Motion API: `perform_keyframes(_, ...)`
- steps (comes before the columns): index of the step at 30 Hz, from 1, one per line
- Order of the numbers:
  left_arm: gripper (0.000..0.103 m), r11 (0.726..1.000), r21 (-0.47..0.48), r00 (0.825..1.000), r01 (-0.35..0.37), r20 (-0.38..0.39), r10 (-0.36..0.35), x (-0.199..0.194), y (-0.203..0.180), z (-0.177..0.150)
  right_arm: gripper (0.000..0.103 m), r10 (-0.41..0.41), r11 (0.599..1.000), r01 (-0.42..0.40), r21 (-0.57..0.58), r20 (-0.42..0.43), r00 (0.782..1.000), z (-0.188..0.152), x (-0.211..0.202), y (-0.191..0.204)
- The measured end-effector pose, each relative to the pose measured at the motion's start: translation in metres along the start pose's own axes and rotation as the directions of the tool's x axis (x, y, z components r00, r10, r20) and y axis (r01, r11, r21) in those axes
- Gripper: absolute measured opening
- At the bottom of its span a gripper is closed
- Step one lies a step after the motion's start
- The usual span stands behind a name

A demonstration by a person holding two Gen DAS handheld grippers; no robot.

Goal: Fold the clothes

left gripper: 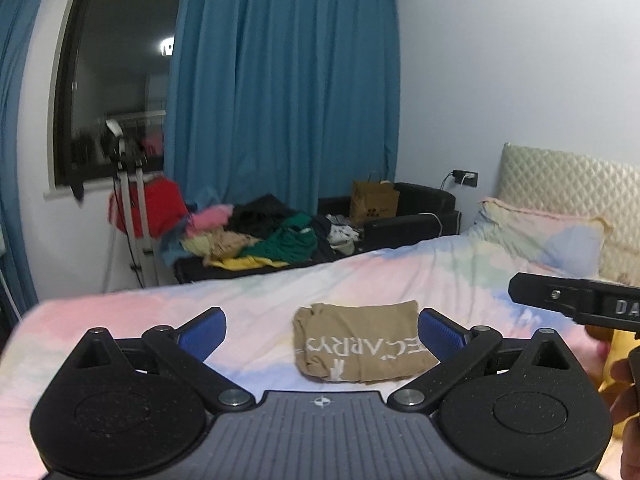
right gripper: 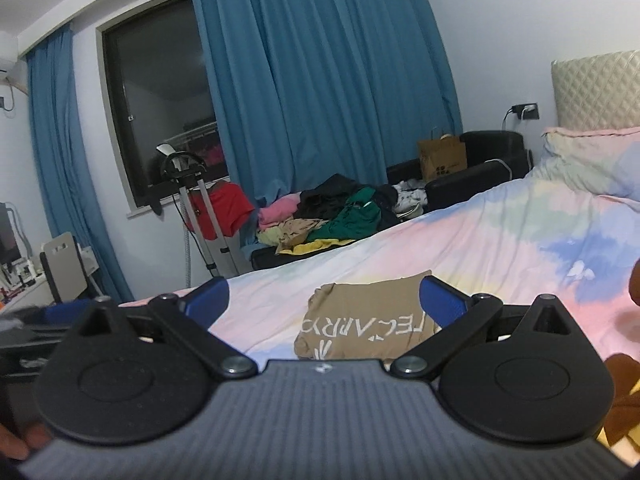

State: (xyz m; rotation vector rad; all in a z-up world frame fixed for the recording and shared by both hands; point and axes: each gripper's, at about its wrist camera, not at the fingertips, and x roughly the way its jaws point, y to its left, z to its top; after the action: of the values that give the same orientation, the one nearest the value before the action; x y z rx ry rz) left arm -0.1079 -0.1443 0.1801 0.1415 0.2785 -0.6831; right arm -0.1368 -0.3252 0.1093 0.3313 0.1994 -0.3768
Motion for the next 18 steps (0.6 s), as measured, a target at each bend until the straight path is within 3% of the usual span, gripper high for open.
perform_keyframes(8,0.103,1.0,-0.002,0.999,-0.024,0.023,0.024,-0.015,0.007,-0.026,0.103,-0.052,0.997,0.052,-0.05,0.0,0.999,-0.036,0.004,0.01)
perform_keyframes(13,0.103,0.999,-0.04,0.999,-0.033,-0.016,0.032,-0.008,0.015,-0.044,0.103,-0.099,0.991,0.094,-0.093,-0.054,0.994,-0.056,0.024,0.013)
perform_keyframes(18,0.103,0.997,-0.058,0.998,-0.048,-0.046,0.045,0.0,0.022,-0.058,0.103,-0.102,0.985,0.096,-0.145,-0.029,0.994,-0.069,0.026,0.022)
